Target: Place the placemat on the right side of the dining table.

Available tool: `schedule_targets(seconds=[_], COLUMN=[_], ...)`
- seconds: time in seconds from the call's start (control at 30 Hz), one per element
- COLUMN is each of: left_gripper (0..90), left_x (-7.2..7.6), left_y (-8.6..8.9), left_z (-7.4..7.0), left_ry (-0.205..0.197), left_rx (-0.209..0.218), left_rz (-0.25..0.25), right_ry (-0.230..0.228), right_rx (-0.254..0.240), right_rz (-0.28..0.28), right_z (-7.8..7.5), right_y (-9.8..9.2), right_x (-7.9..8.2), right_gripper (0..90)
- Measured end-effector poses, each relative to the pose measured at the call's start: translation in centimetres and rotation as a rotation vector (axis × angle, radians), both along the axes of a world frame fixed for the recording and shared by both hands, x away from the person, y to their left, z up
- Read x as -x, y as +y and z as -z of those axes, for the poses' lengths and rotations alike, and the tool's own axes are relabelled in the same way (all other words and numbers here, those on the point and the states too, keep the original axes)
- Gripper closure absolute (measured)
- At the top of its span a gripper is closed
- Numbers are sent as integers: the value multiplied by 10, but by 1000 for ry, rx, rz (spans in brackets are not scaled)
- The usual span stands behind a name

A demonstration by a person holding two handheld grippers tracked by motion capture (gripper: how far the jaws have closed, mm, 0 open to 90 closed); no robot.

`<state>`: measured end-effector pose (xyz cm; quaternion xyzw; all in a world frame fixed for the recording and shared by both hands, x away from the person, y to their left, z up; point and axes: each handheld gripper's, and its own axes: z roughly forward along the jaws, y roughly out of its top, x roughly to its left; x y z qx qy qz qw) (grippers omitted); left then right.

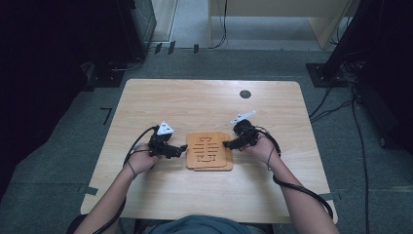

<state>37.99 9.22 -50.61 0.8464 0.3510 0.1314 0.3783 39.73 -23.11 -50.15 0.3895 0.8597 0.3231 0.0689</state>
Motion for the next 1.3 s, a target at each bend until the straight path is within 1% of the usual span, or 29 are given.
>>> schedule_targets(seconds=[0.1, 0.23, 0.57, 0.7, 0.97, 1.0, 1.1, 1.17, 1.27, 1.3], left_gripper=[97, 97, 97, 97, 97, 97, 97, 96, 97, 96], left_x=[0, 1, 1, 0, 1, 0, 0, -1, -2, -2], left_y=[0, 1, 1, 2, 0, 0, 0, 1, 2, 2], left_z=[0, 0, 0, 0, 3, 3, 4, 4, 4, 4], left_ry=[0, 0, 0, 1, 2, 7, 4, 11, 11, 8], left_rx=[-1, -3, -2, -4, -9, -6, -4, 5, 8, 6], left_rz=[-1, -1, -5, -7, -5, -6, -6, -9, -15, -14], right_ry=[8, 4, -3, 3, -3, 0, -3, -4, 4, -1], right_rx=[-1, -2, -1, -2, -17, -15, -18, -16, -34, -36], right_rz=[6, 3, 14, 21, 37, 47, 44, 48, 62, 61], right_z=[0, 0, 0, 0, -6, -7, -8, -9, -14, -15], right_y=[2, 5, 10, 11, 13, 14, 15, 17, 19, 19], right_x=[-1, -1, -1, -1, -1, 0, 0, 1, 2, 2], right_gripper=[220, 218, 207, 204, 202, 202, 202, 202, 202, 202])
